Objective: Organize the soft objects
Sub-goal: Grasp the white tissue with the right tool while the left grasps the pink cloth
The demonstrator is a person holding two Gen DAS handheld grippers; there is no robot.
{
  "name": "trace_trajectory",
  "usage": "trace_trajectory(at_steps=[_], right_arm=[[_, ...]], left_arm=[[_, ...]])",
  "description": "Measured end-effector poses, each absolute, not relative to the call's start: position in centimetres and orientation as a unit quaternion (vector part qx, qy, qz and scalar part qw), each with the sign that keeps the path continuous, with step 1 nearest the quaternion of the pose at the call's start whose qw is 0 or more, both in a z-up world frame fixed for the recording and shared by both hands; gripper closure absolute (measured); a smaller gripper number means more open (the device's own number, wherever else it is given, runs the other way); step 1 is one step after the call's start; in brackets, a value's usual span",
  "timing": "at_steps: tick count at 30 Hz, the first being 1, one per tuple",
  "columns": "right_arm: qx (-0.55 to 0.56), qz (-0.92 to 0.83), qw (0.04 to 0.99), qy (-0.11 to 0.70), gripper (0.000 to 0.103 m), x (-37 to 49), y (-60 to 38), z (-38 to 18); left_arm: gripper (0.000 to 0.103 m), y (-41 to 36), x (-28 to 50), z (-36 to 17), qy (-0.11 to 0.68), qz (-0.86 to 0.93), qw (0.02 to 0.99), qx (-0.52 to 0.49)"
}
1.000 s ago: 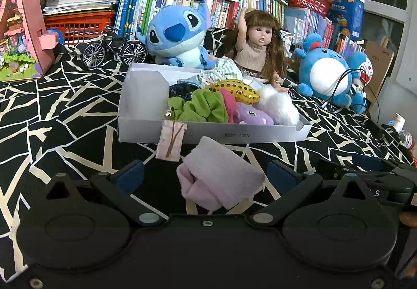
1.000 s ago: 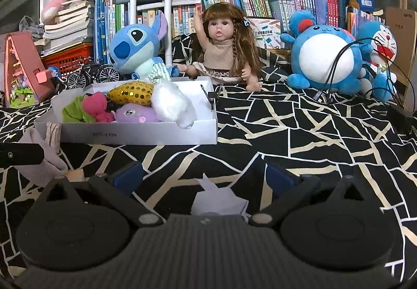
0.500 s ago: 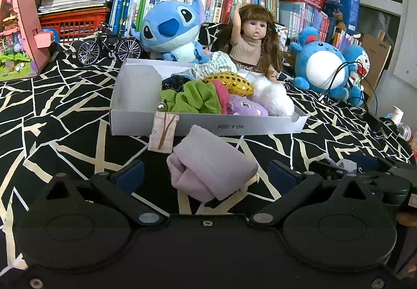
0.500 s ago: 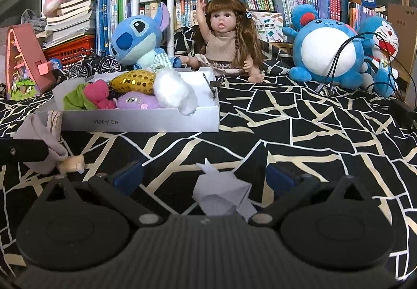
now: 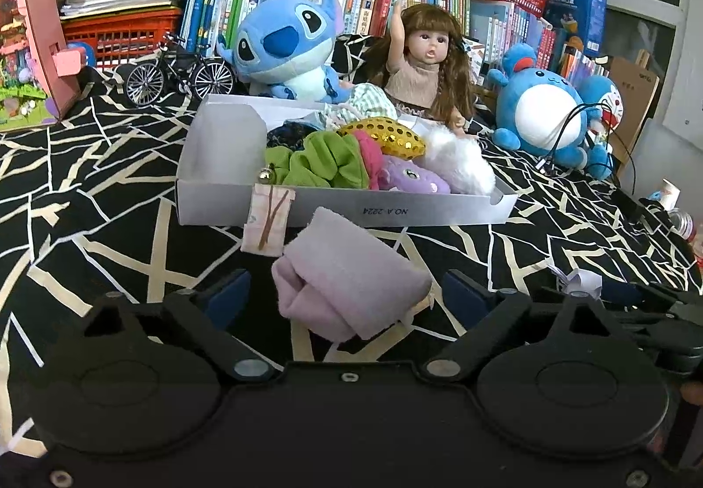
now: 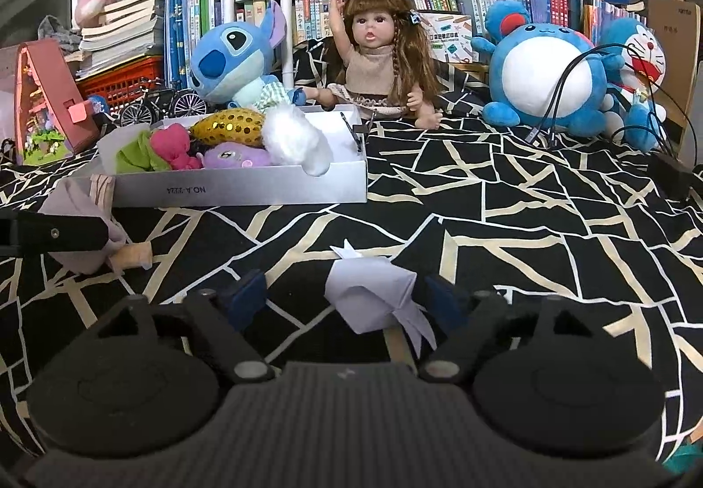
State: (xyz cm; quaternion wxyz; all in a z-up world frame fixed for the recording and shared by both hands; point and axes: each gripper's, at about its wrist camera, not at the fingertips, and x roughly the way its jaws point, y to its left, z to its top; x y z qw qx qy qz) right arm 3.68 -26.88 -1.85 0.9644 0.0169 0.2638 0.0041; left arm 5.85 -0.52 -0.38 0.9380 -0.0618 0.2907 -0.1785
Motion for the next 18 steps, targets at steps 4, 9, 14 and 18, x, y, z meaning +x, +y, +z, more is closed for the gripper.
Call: trace_trajectory(at_steps=[4, 9, 14, 18], right_arm=[[0.021, 0.006, 0.964, 0.264, 0.045, 3.7, -26.8, -1.7], [0.024, 0.011, 0.965, 0.262, 0.057, 3.7, -26.7, -1.5], [0.029, 0.015, 0.966, 0.256, 0.058, 3.9, -26.6, -1.1], [0.031, 0.021, 0.968, 0.247, 0.058, 4.2, -26.3, -0.6]], left_arm=[[0.044, -0.3, 6.2, -0.5, 0.304, -0.193, 0.929, -0.079], [0.051, -0.2, 6.1, -0.1, 0.302, -0.190, 0.930, -0.083], [0.051, 0.1, 5.8, 0.6, 0.294, -0.191, 0.933, -0.085], [0.051, 0.5, 5.6, 1.6, 0.282, -0.190, 0.936, -0.089]])
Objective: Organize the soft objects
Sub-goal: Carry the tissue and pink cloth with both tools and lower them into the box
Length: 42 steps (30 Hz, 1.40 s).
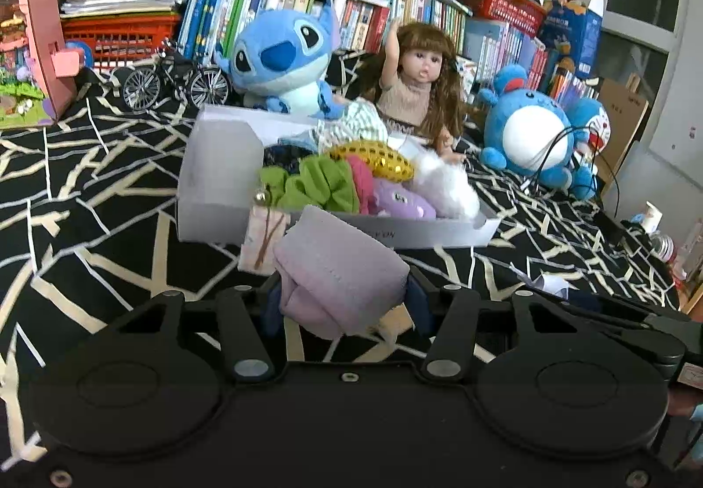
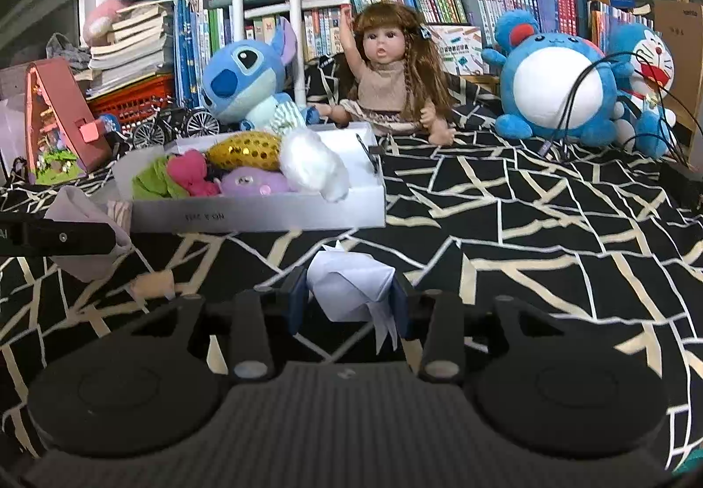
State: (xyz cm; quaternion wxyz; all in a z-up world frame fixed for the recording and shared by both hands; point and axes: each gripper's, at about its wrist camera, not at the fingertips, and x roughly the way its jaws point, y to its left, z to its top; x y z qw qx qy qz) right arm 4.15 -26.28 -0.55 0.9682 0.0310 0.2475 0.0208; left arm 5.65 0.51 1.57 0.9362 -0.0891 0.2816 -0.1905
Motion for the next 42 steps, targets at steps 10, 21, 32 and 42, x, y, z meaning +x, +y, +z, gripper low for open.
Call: trace_trajectory(at_steps=[10, 21, 32, 42], right_arm=[[0.025, 0.046, 0.974, 0.218, 0.057, 6.2, -25.3, 1.8], [0.034, 0.065, 0.977, 0.201, 0.057, 11.6, -25.3, 4.9], [0.026, 0.055, 0.970, 0.235, 0.057, 19.7, -25.1, 5.8], [0.045, 0.040, 0.956, 0.286, 0.057, 24.3, -25.4, 3.9]], left_arm=[[0.051, 1.9, 7.6, 4.4, 0.253, -0.178, 0.946, -0.103], [0.051, 2.9, 13.8, 7.3, 0.241, -0.157, 0.950, -0.118], [0.051, 2.2, 22.7, 7.0, 0.275, -0.112, 0.948, -0.115], [0.051, 0.2, 25.6, 4.8, 0.291, -0.088, 0.949, -0.082]])
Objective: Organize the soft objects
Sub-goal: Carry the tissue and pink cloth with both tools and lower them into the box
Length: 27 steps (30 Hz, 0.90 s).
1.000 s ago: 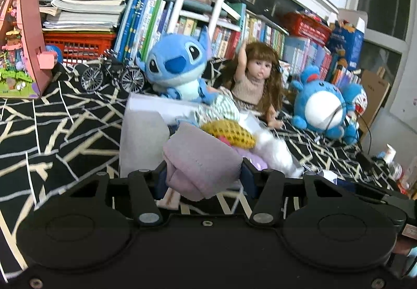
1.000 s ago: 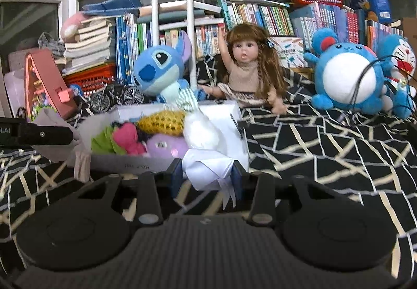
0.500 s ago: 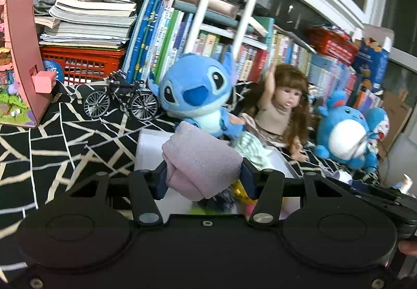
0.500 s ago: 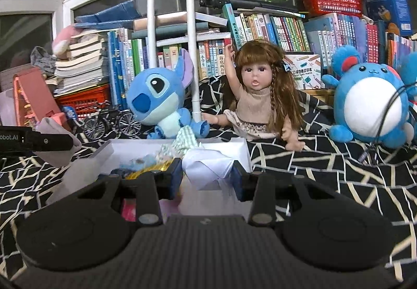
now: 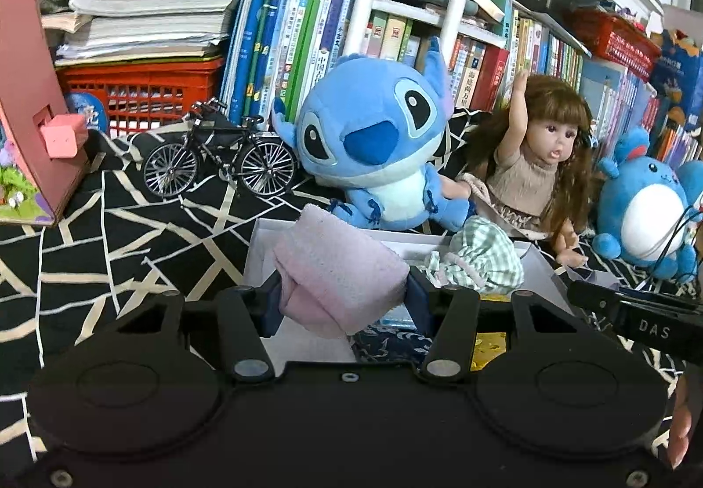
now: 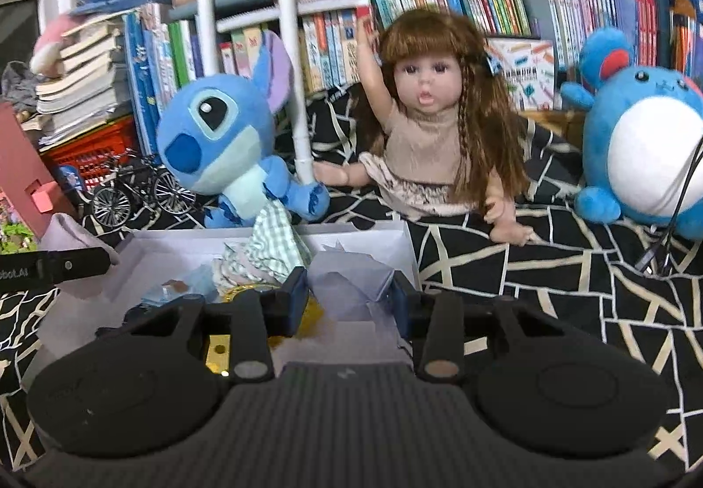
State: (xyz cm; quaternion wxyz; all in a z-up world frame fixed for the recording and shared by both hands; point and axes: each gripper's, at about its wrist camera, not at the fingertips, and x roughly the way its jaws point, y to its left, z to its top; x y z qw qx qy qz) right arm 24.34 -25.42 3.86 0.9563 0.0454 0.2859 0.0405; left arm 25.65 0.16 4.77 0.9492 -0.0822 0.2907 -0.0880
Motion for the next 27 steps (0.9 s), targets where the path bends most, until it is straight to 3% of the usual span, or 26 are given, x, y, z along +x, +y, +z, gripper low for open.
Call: trace_trajectory(at_steps=[12, 16, 18, 27], right_arm=[[0.060, 0.044, 0.951, 0.300, 0.053, 25.4, -25.3, 2.8], [0.064, 0.049, 0.952, 0.295, 0.052, 25.1, -25.3, 2.9], [0.065, 0.051, 0.953, 0.292, 0.041, 25.0, -25.3, 3.1], [0.062, 0.061, 0.958, 0.275, 0.032, 23.4, -25.3, 3.8]], left_arm=[[0.048, -0.8, 25.8, 5.0, 0.290, -0.095, 0.950, -0.070], [0.038, -0.8, 25.4, 5.2, 0.288, -0.099, 0.950, -0.066], [0.033, -0.8, 25.1, 5.3, 0.283, -0.099, 0.952, -0.062], [0.015, -0.6, 23.1, 6.2, 0.265, -0.101, 0.957, -0.059]])
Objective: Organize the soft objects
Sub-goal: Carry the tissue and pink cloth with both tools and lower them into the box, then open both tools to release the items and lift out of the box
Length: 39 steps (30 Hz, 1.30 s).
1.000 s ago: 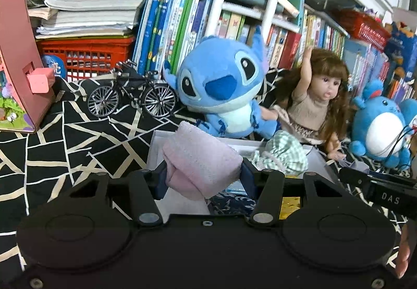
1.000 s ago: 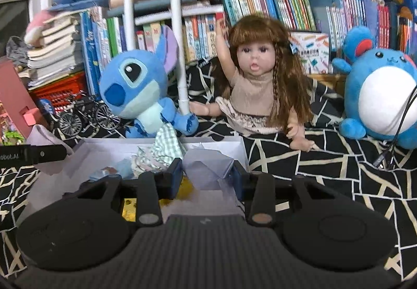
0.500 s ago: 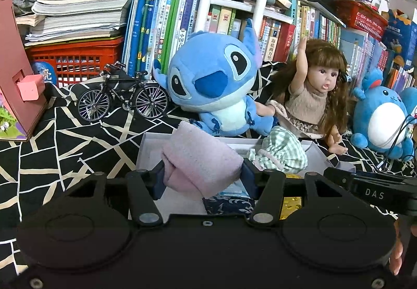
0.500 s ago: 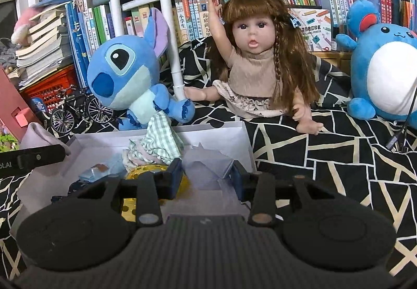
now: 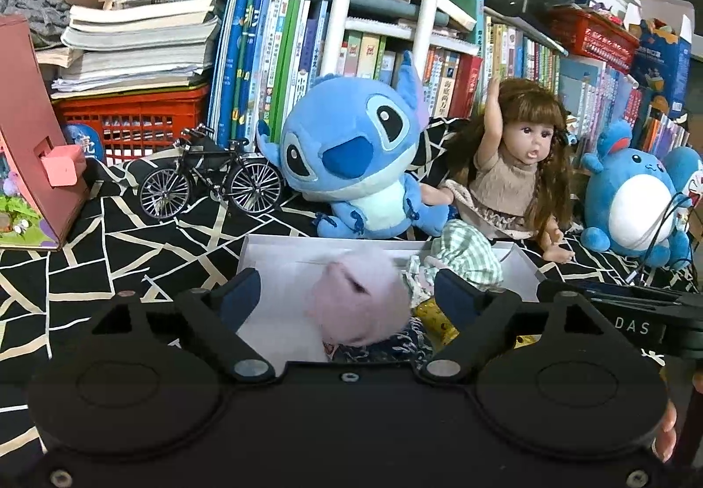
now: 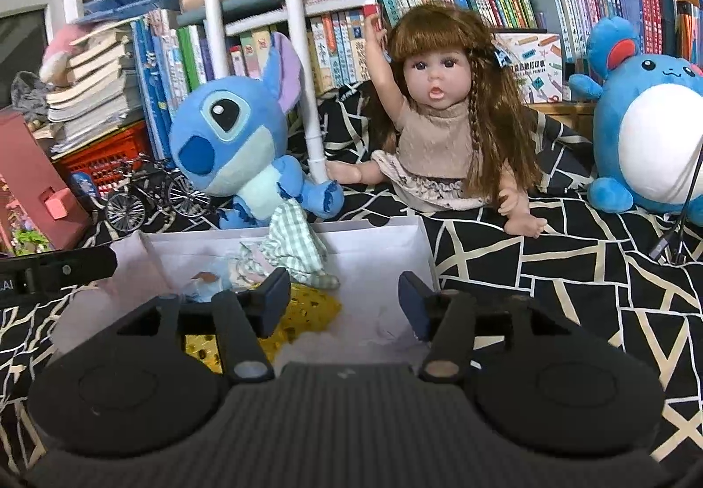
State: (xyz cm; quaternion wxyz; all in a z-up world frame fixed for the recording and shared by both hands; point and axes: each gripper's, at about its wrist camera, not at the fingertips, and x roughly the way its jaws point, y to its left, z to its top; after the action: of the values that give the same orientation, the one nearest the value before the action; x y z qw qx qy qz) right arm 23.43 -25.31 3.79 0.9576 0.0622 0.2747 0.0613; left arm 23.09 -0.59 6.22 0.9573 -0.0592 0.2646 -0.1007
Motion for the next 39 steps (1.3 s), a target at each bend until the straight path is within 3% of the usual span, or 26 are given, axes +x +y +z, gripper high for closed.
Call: trace_trajectory(at_steps=[8, 20, 39], right_arm=[[0.052, 0.085, 0.965, 0.243, 0.024, 20.5, -24.7, 5.3], [0.032, 0.115, 0.971, 0.208, 0.016, 16.1, -24.0, 6.3], [-0.002, 0.124, 0.972, 0.201, 0.015, 11.1, -23.9, 5.0]], left_arm=[[0.007, -0.9, 20.1, 7.1, 0.240, -0.117, 0.963, -0.041], [0.005, -1.0, 15.3, 7.7, 0.219, -0.136, 0.965, -0.039], [0.004, 0.7, 9.7, 5.1, 0.249, -0.122, 0.959, -0.055]])
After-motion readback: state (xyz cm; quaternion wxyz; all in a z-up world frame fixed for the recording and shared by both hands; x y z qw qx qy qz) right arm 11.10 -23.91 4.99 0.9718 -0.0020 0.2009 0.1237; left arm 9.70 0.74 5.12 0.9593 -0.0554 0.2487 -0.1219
